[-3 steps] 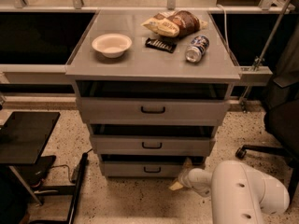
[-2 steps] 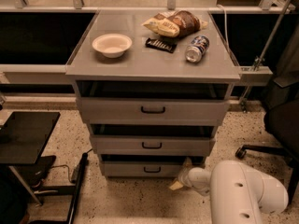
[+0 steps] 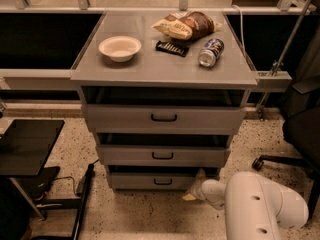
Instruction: Open bottom drawer
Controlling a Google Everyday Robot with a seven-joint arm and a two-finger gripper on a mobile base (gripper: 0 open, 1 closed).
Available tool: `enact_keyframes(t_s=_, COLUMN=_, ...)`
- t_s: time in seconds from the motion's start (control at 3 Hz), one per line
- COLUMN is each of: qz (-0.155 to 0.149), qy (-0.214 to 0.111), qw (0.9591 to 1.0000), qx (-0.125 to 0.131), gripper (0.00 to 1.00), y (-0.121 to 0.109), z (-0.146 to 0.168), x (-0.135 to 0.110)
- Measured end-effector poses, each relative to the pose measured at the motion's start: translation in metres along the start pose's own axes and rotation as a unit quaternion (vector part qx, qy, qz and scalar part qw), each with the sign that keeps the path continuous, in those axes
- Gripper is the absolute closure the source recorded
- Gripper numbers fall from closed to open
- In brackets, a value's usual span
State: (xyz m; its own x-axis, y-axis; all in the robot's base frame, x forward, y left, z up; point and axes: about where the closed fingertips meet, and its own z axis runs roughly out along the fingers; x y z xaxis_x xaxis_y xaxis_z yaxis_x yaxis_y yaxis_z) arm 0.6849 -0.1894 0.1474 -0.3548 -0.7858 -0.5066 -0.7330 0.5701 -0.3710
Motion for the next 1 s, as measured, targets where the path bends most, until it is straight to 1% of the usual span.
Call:
enact_keyframes(t_s=0.33, qz=0.0, qy=0.0, qw=1.0, qx=0.0, gripper=0.42, y=0.0, z=0.0, x=0.0)
enact_keyframes(t_s=1.0, qz=0.0, qy=0.0, qw=1.0, qx=0.0, gripper=0.88, y=0.0001, z=0.0, x=0.0)
